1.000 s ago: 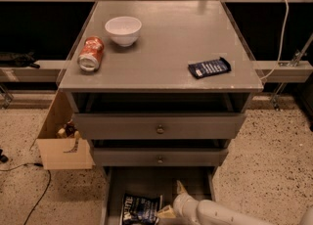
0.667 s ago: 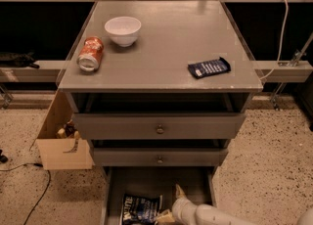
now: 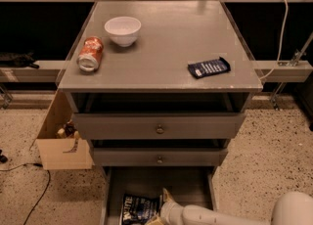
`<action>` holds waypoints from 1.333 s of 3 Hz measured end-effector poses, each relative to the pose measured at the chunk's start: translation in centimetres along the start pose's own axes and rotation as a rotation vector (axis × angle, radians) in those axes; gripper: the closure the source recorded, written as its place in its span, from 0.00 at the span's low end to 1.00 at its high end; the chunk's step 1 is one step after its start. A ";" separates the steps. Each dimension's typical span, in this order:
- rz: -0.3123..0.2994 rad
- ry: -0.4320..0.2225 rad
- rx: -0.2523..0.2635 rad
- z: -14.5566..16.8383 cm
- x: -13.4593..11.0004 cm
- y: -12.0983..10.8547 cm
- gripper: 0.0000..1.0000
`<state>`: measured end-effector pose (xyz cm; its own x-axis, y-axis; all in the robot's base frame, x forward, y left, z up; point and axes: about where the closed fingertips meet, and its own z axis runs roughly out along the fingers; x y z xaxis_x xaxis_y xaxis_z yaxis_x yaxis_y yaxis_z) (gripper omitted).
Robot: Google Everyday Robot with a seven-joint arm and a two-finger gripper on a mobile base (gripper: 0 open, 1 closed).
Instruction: Pick blue chip bag from bottom drawer and place on counter
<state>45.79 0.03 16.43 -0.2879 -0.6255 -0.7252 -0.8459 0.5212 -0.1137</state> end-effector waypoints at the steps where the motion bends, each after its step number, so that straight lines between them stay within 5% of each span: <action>1: 0.003 0.007 0.010 0.5 0.4 0.0 0.00; 2: 0.015 0.041 0.076 1.3 3.4 -1.6 0.00; 3: 0.015 0.041 0.077 1.3 3.5 -1.7 0.00; 4: 0.015 0.041 0.077 1.3 3.5 -1.7 0.23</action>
Offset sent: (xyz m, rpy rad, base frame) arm 0.0133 -0.0368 -0.0416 -0.0678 -0.0195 -0.0972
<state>46.78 -2.25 13.25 -0.3201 -0.6396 -0.6989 -0.8047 0.5729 -0.1557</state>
